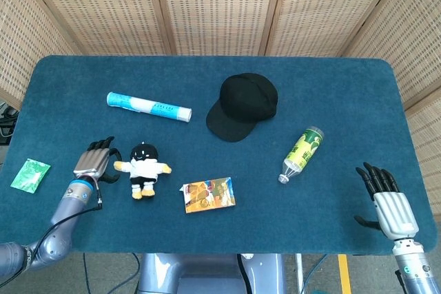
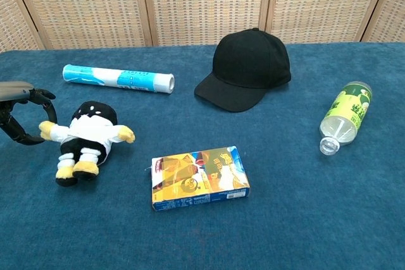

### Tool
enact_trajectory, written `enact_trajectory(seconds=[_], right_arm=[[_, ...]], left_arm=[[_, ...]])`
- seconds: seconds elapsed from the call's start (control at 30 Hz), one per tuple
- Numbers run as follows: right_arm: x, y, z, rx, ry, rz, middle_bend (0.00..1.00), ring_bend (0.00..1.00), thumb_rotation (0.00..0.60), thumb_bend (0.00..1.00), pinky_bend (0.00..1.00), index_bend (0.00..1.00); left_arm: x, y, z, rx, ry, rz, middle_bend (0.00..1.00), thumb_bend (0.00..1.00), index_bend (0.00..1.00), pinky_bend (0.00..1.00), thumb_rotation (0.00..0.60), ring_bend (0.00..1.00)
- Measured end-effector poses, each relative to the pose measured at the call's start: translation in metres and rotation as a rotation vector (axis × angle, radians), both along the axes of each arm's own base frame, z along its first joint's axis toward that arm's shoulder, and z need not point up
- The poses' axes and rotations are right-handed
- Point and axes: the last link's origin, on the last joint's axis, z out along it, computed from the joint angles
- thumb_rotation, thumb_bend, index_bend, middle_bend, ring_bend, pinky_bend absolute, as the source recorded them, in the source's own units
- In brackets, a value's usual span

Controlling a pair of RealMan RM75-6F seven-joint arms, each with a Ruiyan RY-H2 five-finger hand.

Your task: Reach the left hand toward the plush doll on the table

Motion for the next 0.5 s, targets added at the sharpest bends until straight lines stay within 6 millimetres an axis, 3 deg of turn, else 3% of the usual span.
enact_trajectory(seconds=[0.23, 0.5], right_arm=[[0.002, 0.000, -0.001, 0.006, -0.008, 0.006, 0.00, 0.00, 0.600, 0.07, 0.12, 0.05], [0.004, 0.000, 0.001, -0.003, -0.027, 0.017, 0.00, 0.00, 0.600, 0.07, 0.12, 0.05]], left_arm=[[0.006, 0.001, -0.008, 0.020, -0.009, -0.020, 0.00, 0.41, 0.53, 0.00, 0.600, 0.00], [0.006, 0.000, -0.012, 0.035, 0.012, -0.034, 0.01, 0.41, 0.55, 0.00, 0.600, 0.00]])
